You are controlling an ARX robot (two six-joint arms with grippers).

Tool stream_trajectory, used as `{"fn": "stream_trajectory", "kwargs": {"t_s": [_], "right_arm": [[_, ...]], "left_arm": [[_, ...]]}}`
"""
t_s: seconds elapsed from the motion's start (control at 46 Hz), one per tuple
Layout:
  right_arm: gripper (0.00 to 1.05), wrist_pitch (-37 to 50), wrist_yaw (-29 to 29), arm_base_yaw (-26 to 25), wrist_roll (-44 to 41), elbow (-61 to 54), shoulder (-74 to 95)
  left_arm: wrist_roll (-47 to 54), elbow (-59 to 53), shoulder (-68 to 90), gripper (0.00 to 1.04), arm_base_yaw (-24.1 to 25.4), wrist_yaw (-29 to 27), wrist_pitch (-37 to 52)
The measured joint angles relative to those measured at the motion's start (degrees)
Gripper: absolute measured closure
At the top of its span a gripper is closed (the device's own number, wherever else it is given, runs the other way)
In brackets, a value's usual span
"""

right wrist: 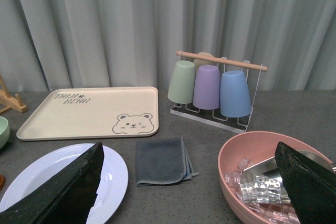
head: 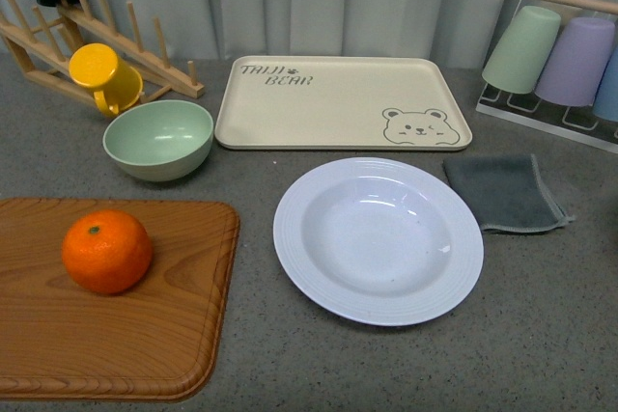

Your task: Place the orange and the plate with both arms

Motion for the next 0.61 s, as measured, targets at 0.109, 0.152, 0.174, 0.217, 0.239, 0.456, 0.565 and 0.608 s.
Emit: {"fn": "stream_trajectory", "kwargs": {"t_s": [0.109,0.152,0.174,0.217,0.239,0.456,0.565,0.608], "right_arm": [[0.09,0.0,0.0,0.0,0.0,0.0,0.0],[0.09,0.0,0.0,0.02,0.0,0.0,0.0],[0.09,0.0,0.0,0.0,0.0,0.0,0.0],[0.09,0.0,0.0,0.0,0.0,0.0,0.0],[0.09,0.0,0.0,0.0,0.0,0.0,0.0],[0.09,0.0,0.0,0.02,0.0,0.0,0.0],[0.09,0.0,0.0,0.02,0.0,0.0,0.0],[0.09,0.0,0.0,0.02,0.0,0.0,0.0]], "left_arm": [[0.0,0.0,0.0,0.06,0.0,0.0,0.0],[0.0,0.0,0.0,0.06,0.0,0.02,0.0],[0.0,0.0,0.0,0.06,0.0,0.02,0.0],[0.0,0.0,0.0,0.06,0.0,0.0,0.0],[0.0,0.0,0.0,0.06,0.0,0.0,0.0],[0.0,0.0,0.0,0.06,0.0,0.02,0.0],[0.0,0.0,0.0,0.06,0.0,0.02,0.0],[0.0,0.0,0.0,0.06,0.0,0.02,0.0]]}}
